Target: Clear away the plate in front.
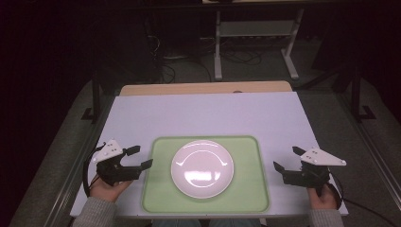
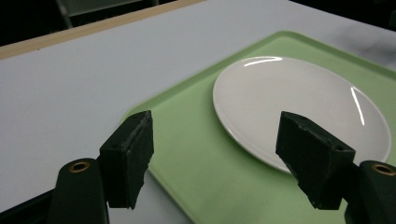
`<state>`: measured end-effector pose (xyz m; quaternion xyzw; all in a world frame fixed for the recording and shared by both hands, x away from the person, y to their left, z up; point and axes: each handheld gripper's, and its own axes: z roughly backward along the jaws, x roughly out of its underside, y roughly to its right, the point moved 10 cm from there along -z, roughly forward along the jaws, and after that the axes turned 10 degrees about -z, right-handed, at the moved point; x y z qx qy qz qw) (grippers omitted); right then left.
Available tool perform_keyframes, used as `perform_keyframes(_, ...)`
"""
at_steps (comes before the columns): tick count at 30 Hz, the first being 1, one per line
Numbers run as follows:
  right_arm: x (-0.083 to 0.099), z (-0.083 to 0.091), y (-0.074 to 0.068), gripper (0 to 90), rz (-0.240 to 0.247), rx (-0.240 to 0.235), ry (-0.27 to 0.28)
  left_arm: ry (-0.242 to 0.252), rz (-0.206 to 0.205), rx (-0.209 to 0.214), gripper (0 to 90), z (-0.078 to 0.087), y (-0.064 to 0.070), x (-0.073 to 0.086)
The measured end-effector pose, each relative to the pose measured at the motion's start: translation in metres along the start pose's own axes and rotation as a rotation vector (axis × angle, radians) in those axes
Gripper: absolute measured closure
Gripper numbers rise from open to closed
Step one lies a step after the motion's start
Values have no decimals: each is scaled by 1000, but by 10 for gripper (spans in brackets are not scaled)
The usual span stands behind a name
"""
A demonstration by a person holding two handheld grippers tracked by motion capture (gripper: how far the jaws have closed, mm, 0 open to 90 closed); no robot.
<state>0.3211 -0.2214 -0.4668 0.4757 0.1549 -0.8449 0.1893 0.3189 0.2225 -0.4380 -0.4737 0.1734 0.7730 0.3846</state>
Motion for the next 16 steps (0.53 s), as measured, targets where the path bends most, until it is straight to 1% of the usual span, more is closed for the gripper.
perform_keyframes(1, 0, 0, 0, 134, 0, 0, 0, 0, 0, 0, 275, 0, 0, 0)
perform_keyframes(2, 0, 0, 0, 135, 1, -2, -2, 4, -17, -5, 274, 1, 1, 2)
perform_keyframes(4, 1, -1, 0, 134, 1, -3, -5, 8, -32, -12, 273, 3, 2, 3)
perform_keyframes(7, 2, -1, 0, 134, 2, -6, -8, 8, -27, -18, 273, 4, 2, 5)
perform_keyframes(9, 2, -1, -1, 135, 3, -8, -9, 9, -26, -17, 273, 4, 3, 7)
perform_keyframes(11, 3, -1, -2, 135, 1, -10, -14, 1, -16, -12, 273, 2, 3, 11)
perform_keyframes(16, 3, -2, -4, 135, 9, -18, -18, -3, -18, -15, 273, 2, 3, 13)
